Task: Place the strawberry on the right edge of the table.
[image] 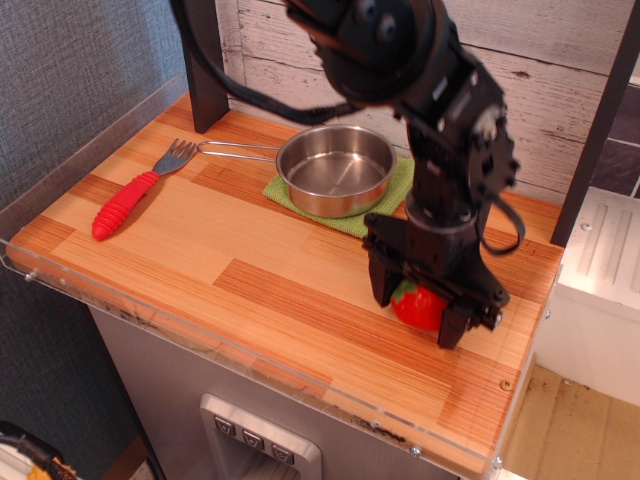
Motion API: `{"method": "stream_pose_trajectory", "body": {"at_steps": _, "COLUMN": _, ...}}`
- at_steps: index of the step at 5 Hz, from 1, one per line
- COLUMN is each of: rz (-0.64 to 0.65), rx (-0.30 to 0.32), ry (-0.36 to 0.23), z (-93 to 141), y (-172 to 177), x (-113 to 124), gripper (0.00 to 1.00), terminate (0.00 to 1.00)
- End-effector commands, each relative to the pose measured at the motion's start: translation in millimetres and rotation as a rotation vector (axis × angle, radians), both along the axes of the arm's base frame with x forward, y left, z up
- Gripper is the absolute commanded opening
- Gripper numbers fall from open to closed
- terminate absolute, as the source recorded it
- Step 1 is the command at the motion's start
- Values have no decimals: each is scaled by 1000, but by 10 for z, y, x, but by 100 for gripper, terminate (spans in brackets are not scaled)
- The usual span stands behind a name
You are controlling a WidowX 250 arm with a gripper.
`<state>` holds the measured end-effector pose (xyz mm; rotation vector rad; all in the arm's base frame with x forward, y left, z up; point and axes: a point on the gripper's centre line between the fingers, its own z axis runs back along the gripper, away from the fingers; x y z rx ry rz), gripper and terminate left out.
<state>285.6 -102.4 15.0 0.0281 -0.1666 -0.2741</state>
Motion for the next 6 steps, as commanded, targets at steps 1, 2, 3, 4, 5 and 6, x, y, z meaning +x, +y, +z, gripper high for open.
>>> {"method": "stream_pose_trajectory", "body": {"at_steps": 1, "rz": 21, "rx": -57, "ry": 16, "z": 24, "y": 28, "x": 27, "gripper": 0, "terminate": 0}}
{"method": "stream_pose_trajectory", "body": {"at_steps": 2, "rz": 50, "rx": -80, "ry": 42, "z": 89, "y": 56, "x": 42, "gripper": 100, "terminate": 0}}
{"method": "stream_pose_trajectory", "body": {"at_steps": 3, "rz": 32, "rx": -97, "ry": 22, "z": 244, "y": 62, "x": 55, "gripper": 100, "terminate": 0}}
{"method": "stream_pose_trajectory", "body": {"at_steps": 4, "rz": 15, "rx": -94, "ry": -11, "z": 502, "y": 110, "x": 41, "gripper": 100, "terminate": 0}}
{"method": "stream_pose_trajectory", "body": {"at_steps": 5, "rz": -1, "rx": -111, "ry": -23, "z": 679, "y": 143, "x": 11, "gripper": 100, "terminate": 0}}
{"method": "stream_pose_trajectory", "body": {"at_steps": 6, "rz": 12, "rx": -131, "ry": -31, "z": 800, "y": 245, "x": 0, "gripper": 100, "terminate": 0}}
